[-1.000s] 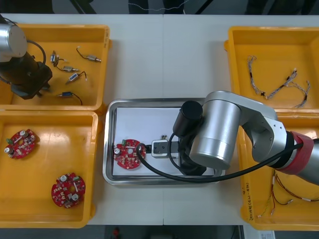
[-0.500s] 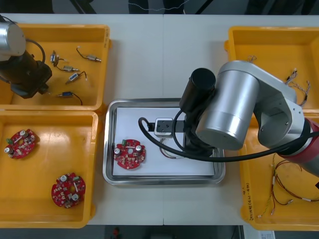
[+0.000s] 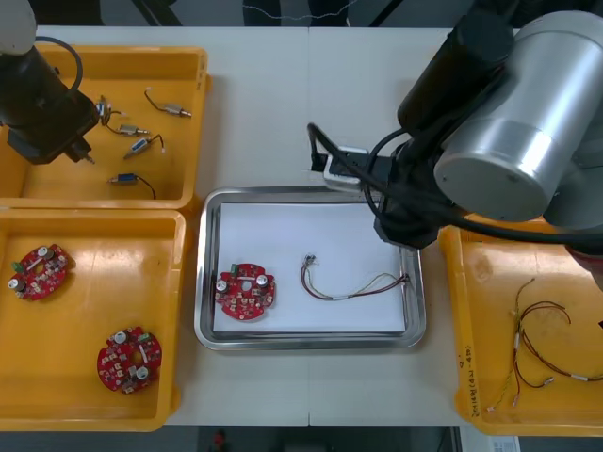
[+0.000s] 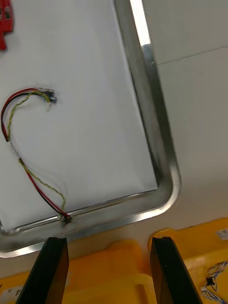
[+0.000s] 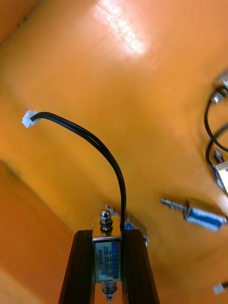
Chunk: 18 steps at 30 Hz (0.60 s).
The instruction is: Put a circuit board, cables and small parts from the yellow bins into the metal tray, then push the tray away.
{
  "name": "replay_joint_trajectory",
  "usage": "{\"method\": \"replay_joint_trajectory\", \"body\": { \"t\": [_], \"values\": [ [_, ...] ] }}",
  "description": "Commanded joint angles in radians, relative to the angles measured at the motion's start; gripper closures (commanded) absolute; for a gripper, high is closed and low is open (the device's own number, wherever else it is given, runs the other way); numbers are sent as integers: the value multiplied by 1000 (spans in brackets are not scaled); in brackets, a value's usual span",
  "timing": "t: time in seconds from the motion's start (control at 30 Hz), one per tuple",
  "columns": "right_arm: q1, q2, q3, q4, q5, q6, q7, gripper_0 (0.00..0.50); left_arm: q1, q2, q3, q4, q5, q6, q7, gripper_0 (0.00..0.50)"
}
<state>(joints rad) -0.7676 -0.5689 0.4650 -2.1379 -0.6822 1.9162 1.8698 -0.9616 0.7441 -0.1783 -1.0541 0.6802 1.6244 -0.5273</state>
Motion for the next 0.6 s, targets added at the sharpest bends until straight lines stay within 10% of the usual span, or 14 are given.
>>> {"method": "replay_joint_trajectory", "body": {
  "t": [0.03,0.6],
  "values": [
    [-18,-26,-112,-34,-5,4,-23,0,-39,44,19,-125,-4,98,-80,500],
    [-18,-69,-440,133,89,4,-49,0,-37,-120,-49,-527,7,295,-34,497]
  ]
}}
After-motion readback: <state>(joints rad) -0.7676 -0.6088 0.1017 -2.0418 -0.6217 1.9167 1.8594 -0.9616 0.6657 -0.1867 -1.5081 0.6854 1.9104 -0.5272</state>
